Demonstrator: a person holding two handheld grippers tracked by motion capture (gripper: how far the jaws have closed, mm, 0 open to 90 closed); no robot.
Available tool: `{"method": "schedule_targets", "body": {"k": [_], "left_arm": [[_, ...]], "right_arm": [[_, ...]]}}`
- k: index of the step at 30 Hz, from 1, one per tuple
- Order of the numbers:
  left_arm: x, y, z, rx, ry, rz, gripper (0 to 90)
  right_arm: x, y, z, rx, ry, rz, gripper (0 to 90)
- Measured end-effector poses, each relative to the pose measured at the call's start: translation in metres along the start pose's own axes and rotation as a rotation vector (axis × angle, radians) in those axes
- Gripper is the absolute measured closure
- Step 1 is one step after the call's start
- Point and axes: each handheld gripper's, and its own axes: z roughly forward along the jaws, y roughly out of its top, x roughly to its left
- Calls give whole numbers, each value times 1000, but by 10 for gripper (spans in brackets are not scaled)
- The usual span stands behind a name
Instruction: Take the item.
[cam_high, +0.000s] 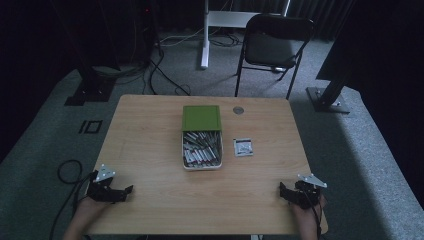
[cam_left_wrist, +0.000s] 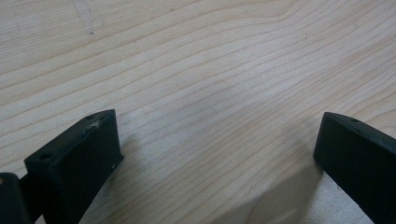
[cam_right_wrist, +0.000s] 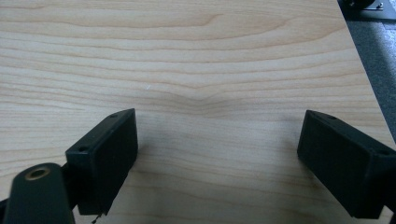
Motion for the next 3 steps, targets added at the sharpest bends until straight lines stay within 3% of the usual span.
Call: {"method": "schedule_targets", "body": {"k": [3], "left_arm": [[0, 0, 0, 0, 0, 0, 14]], "right_arm": [[0, 0, 0, 0, 0, 0, 122]]}}
